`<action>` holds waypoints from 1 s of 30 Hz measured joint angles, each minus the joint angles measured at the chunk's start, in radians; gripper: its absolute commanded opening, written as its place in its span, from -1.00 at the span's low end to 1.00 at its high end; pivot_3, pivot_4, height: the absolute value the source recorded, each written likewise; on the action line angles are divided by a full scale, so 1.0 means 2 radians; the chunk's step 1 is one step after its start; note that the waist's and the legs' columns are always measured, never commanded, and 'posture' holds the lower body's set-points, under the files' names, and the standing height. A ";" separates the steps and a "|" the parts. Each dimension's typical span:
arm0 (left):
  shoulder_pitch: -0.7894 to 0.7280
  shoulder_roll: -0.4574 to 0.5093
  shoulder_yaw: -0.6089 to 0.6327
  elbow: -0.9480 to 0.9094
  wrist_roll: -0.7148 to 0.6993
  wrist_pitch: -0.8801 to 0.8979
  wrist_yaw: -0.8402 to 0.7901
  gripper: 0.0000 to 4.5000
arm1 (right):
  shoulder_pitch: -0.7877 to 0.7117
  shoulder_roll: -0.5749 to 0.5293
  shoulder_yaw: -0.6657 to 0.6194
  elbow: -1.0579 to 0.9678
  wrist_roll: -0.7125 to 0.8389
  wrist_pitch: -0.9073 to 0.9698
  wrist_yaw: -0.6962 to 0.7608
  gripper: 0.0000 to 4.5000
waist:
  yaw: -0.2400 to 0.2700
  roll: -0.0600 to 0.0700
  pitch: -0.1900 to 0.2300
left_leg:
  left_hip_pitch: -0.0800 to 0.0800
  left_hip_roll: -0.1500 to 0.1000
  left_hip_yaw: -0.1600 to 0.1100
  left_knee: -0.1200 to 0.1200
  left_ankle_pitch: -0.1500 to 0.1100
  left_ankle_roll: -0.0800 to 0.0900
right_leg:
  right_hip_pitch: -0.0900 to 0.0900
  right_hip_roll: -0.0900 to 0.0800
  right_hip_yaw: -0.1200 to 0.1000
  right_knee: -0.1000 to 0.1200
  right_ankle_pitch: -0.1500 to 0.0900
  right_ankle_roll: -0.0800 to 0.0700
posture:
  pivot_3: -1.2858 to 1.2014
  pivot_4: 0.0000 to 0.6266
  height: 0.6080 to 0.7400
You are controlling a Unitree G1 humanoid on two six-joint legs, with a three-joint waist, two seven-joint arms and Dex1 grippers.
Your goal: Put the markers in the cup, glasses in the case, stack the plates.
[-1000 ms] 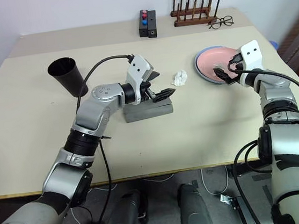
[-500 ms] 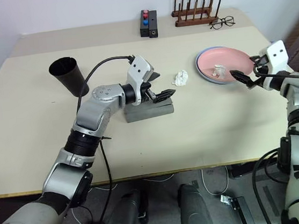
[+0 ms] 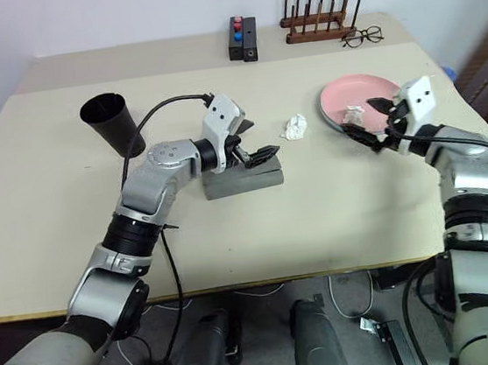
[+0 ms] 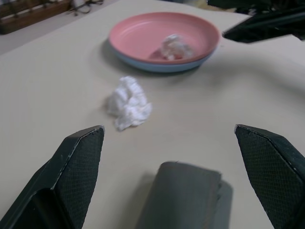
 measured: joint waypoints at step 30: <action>0.057 0.063 0.016 -0.144 -0.007 0.129 0.018 1.00 | -0.147 0.143 0.051 0.280 -0.087 -0.095 -0.127 0.96 | -0.005 0.000 0.000 | 0.000 0.000 0.000 -0.001 0.000 0.000 | 0.000 0.000 0.000 0.001 0.000 0.000 | 0.03 -0.52 1.00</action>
